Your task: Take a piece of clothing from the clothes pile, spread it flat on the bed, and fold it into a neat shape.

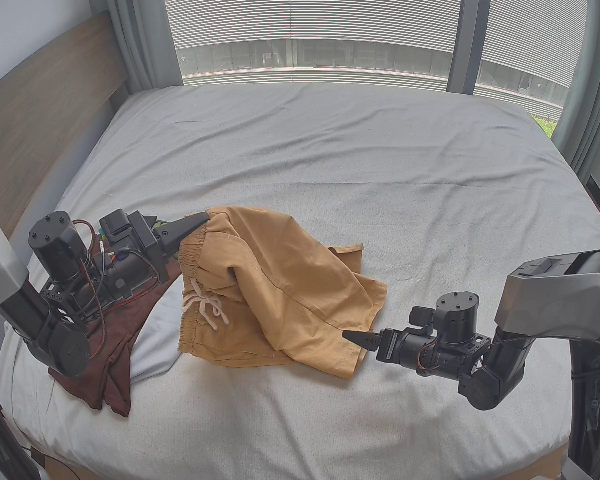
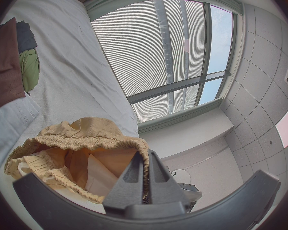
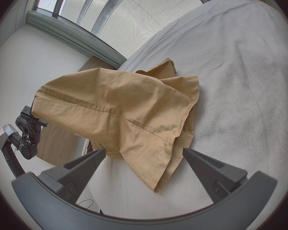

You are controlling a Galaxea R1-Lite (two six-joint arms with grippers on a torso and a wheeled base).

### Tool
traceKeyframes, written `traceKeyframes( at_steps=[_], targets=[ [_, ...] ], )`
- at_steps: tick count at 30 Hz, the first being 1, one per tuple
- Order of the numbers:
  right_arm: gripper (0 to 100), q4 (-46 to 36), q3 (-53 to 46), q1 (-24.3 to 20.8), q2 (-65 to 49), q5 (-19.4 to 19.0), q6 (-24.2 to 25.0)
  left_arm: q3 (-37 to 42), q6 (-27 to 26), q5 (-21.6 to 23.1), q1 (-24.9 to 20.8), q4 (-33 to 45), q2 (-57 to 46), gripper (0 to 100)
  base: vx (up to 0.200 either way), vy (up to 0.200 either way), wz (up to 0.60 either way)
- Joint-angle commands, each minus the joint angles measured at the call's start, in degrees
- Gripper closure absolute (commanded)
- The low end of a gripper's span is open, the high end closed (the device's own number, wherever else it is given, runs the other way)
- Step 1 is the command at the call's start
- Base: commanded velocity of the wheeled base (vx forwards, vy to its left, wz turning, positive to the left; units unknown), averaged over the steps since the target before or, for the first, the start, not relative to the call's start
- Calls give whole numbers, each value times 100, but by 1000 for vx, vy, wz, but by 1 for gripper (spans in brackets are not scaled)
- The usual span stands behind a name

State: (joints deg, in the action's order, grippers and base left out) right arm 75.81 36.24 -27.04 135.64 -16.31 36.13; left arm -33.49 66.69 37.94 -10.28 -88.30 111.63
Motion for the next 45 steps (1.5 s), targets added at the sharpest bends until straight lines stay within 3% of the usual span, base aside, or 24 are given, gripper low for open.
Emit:
traceKeyframes(
  at_steps=[1,32,45],
  targets=[
    [0,-5,76,6,129,5,-1,0,1,-6,-1,-3,8,100,0,0,0],
    [0,-58,955,-161,683,40,122,9,1,12,-1,-3,17,100,0,0,0],
    [0,311,999,-117,894,49,280,44,10,12,-71,-3,17,100,0,0,0]
  ],
)
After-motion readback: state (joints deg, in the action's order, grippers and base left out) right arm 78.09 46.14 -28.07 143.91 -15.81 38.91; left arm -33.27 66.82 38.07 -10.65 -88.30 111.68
